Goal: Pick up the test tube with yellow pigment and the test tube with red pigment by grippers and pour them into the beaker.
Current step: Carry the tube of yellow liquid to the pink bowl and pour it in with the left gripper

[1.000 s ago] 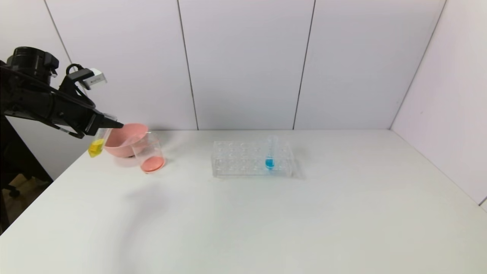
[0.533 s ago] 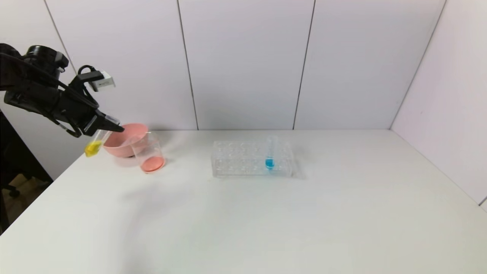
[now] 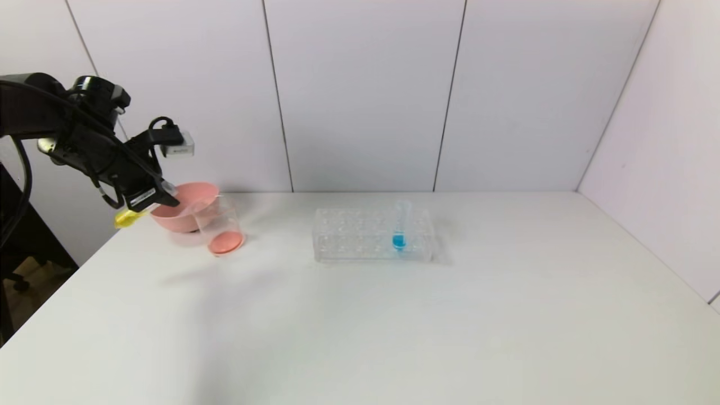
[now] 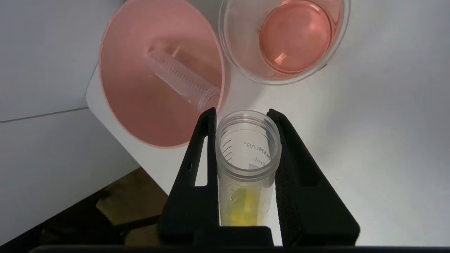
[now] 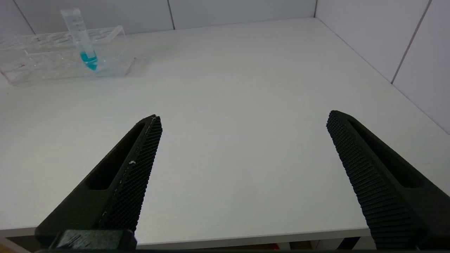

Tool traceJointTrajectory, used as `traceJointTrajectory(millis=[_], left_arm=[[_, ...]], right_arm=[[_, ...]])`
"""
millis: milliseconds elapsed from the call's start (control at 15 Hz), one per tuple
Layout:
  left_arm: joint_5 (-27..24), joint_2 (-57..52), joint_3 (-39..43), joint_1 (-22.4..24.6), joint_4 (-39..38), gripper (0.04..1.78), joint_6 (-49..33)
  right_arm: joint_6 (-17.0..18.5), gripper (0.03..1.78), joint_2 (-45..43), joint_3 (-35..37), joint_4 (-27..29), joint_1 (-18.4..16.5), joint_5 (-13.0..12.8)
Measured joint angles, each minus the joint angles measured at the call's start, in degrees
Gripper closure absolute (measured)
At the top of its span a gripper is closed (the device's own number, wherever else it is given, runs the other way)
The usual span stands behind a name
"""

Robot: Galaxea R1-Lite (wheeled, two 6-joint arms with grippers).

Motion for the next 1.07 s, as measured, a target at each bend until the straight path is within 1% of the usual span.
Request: traceJointTrajectory(millis=[467,667,867,1067], left_arm=[[11.4,0.4,-0.5,-7.2,-3.1,1.36,0.7],[18.3,0.6,-0.5,-9.7,-3.9,1.36,1.0],[25.3,0.8,-0.5,-11.4,-4.0,1.36,1.7],[29.0,1.2,-0.5,-11.9,-4.1,1.36,1.7]], right_arm=[[0.0,0.10,0.0,0.0,0.0,0.0,0.0],[0.0,0.10,0.0,0.0,0.0,0.0,0.0],[0.0,0.10,0.0,0.0,0.0,0.0,0.0],[0.0,0.10,0.0,0.0,0.0,0.0,0.0]])
